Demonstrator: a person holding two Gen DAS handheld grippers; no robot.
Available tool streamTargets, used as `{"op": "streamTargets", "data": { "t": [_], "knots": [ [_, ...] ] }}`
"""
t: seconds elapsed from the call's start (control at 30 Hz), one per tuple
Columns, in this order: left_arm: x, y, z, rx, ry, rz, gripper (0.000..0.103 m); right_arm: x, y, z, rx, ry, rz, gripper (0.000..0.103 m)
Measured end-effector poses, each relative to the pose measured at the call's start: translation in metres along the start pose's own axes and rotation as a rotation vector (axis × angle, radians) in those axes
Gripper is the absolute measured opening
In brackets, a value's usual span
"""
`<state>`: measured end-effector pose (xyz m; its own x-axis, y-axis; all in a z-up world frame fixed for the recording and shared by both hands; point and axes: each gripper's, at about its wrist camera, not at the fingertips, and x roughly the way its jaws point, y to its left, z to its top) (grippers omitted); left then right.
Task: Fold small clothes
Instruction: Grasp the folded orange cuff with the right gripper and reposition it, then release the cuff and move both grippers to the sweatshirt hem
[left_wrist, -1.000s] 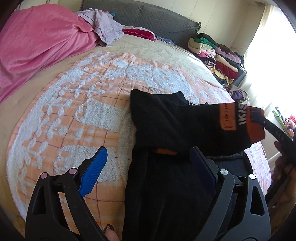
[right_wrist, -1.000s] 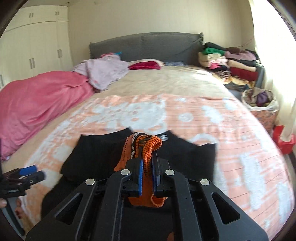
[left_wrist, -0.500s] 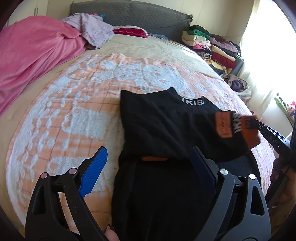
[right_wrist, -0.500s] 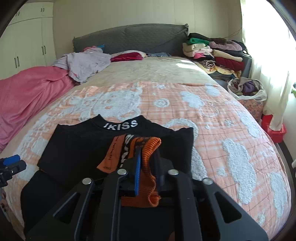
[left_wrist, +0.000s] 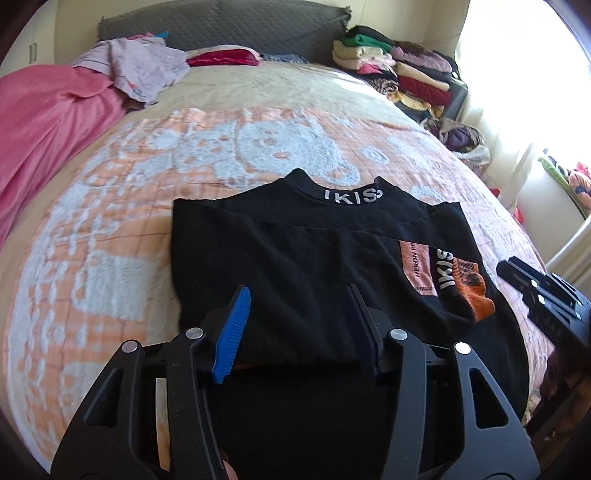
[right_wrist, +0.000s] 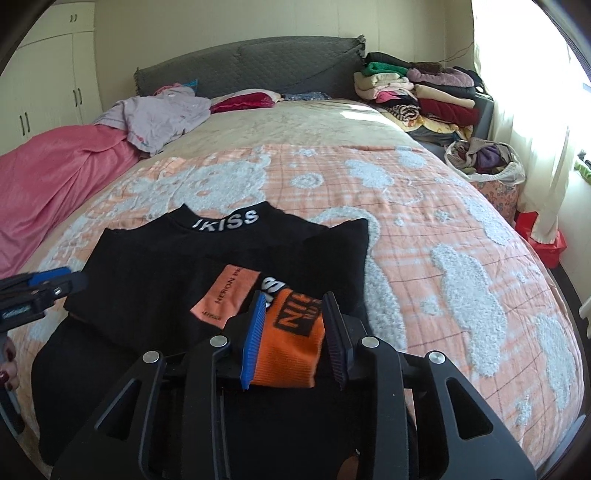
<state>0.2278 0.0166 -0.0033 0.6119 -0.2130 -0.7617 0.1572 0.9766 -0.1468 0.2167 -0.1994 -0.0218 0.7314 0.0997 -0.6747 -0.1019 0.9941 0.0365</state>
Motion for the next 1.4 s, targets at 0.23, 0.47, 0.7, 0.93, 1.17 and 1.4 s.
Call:
{"op": "streamTargets", "data": {
  "t": [0.23,0.47,0.7,0.93,1.17,1.4],
  "knots": [
    [0.047,0.018,-0.007,0.015,0.149,0.103,0.045,0.013,0.042,0.000,-0.094,0.033,0.063,0.037],
    [0.044,0.028,-0.020,0.017,0.127,0.070,0.045,0.031,0.069,0.002,-0.128,0.075,0.132,0.037],
    [0.042,0.029,-0.022,0.017,0.122,0.053,0.045,0.058,0.044,-0.020,-0.049,0.190,0.058,0.033],
    [0.041,0.031,-0.022,0.009,0.115,0.050,0.045,0.047,0.047,-0.020,-0.030,0.160,0.074,0.039],
    [0.035,0.030,-0.026,0.007,0.105,0.043,0.045,0.023,0.042,-0.031,0.024,0.122,0.130,0.048],
    [0.030,0.029,-0.028,0.006,0.095,0.044,0.046,0.007,0.041,-0.038,0.055,0.099,0.149,0.057]
  ]
}}
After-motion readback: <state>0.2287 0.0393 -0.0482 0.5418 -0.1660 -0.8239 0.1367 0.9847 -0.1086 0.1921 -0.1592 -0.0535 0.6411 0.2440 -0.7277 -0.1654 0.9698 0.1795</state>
